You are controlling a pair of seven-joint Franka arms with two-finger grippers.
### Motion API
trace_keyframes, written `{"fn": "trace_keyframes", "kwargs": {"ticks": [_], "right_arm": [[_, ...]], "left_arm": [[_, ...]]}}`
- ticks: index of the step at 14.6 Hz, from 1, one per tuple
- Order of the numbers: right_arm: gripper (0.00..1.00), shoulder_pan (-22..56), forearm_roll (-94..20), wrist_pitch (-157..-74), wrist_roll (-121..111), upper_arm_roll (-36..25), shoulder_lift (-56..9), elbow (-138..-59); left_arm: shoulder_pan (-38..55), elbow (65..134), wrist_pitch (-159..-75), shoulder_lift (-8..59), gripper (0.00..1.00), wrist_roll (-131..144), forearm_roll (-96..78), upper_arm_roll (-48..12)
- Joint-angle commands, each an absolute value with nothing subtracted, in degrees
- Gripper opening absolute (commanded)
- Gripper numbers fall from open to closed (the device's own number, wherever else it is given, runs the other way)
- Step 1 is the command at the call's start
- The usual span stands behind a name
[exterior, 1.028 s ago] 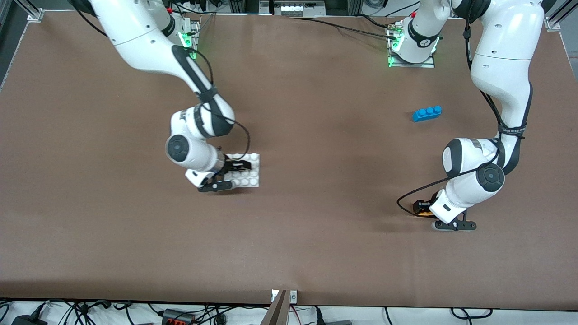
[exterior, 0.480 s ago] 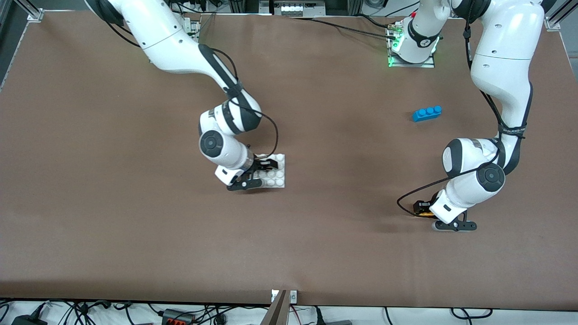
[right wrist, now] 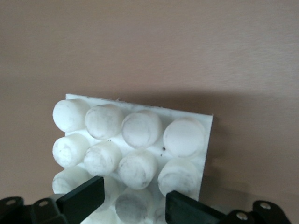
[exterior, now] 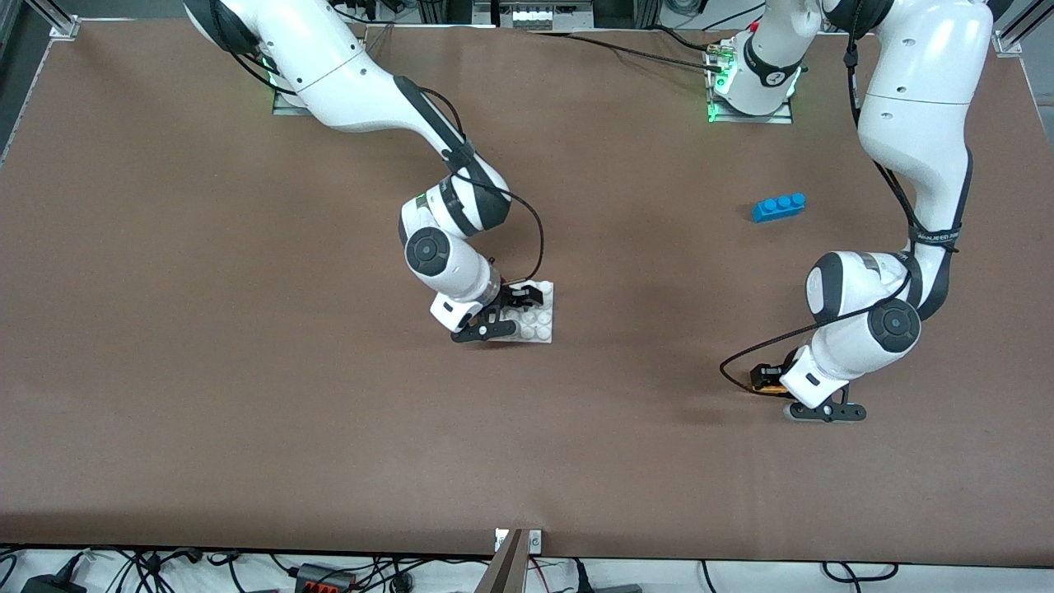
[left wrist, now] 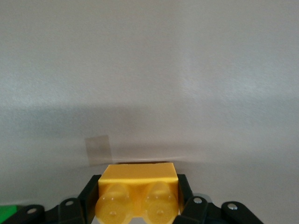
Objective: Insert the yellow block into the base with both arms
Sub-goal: 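Release the base and withdraw the right gripper while the left gripper carries the block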
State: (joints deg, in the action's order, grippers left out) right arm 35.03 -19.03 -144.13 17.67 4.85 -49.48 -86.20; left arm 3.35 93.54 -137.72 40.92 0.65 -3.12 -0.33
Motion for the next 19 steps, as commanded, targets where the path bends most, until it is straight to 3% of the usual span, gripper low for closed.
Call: {"fn": "trace_keyframes", "kwargs": {"ticks": [1,2,4,9,13,16,19], "right_arm": [[0.76,36.12,-20.21,-144.76,17.58,4.83,-50.54,-84.29],[0.80,35.86,-19.78,-144.06,17.14,4.66,-49.06,-83.24],[1.00,33.85,-19.69,-138.29,17.05,4.40,-45.20,-82.97],[1.00,26.99,-16.20,-119.39,16.18,1.25,-32.46,-83.15],[1.00,20.15,-8.71,-101.64,9.68,-2.80,-24.71,-83.23],[1.00,13.73,-4.68,-95.29,-1.81,-5.18,-19.79,-82.97],[1.00,8.63,0.08,-94.84,-5.71,-6.32,-18.72,-82.79]], "left_arm": [[3.60,91.68,-131.25,38.58,0.68,-0.26,-4.92,-1.05],[3.60,90.28,-128.70,38.58,0.68,-0.09,-4.92,-1.23],[3.87,87.99,-123.60,37.89,0.68,2.27,-4.92,-1.41],[4.22,81.58,-110.24,36.65,0.68,10.62,-4.75,-5.61],[4.22,80.95,-107.75,35.16,0.68,21.68,-4.75,-12.46],[4.92,81.03,-107.93,35.33,0.68,25.22,-4.22,-17.04],[6.85,81.30,-109.59,35.77,0.67,26.36,-4.04,-20.65]]}}
